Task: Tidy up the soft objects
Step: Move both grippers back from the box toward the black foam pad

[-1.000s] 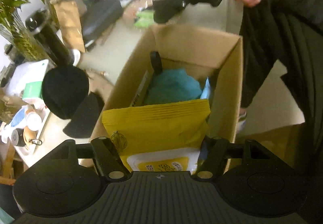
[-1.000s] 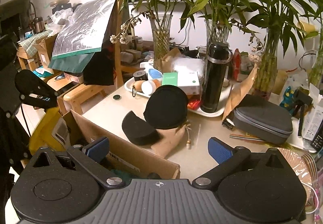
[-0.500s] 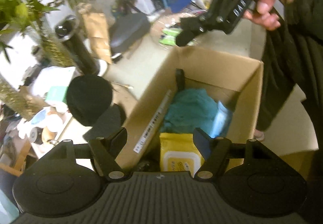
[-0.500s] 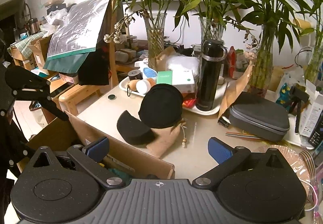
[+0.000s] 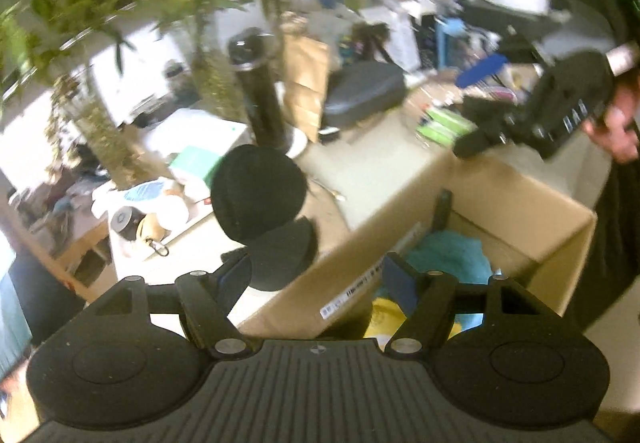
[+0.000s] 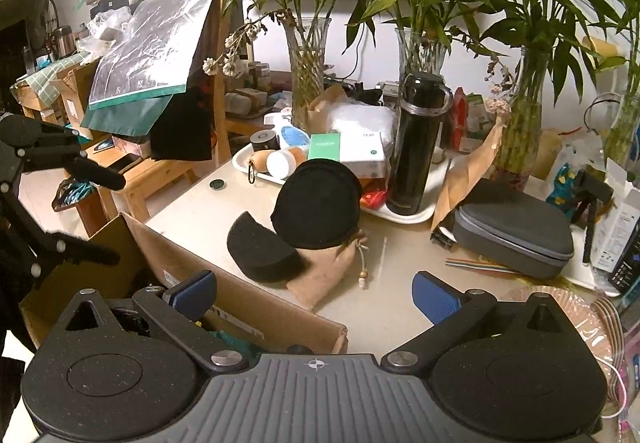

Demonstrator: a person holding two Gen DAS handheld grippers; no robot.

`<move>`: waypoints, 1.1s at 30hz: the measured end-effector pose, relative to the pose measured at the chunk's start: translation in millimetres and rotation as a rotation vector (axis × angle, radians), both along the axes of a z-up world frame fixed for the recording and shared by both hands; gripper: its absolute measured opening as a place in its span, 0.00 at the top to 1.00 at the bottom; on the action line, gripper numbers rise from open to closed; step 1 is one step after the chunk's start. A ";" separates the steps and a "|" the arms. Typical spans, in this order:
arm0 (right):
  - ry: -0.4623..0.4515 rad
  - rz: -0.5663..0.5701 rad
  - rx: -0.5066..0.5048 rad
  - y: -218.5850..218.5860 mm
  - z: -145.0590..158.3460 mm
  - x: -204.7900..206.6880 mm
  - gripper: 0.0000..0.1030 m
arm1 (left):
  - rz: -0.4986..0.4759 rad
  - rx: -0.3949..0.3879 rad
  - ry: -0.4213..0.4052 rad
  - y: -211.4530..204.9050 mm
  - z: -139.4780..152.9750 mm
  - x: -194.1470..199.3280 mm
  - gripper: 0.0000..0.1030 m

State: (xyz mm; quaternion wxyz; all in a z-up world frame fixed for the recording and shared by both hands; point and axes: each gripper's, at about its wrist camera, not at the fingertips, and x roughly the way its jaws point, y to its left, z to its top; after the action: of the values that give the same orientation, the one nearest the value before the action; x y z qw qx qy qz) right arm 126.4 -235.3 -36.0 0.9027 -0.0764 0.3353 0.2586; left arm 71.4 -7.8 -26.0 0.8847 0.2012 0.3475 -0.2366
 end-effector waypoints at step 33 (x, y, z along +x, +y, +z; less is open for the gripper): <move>-0.016 -0.113 -0.044 5.7 -15.1 38.9 0.00 | 0.609 -0.292 -0.018 99.7 -36.7 63.8 0.30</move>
State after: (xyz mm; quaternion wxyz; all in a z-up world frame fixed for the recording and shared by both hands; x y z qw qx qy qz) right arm 165.3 -229.7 -51.1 0.9166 -0.0795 0.3375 0.1993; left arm 135.2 91.9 -62.7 0.9373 -0.0383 0.3463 -0.0069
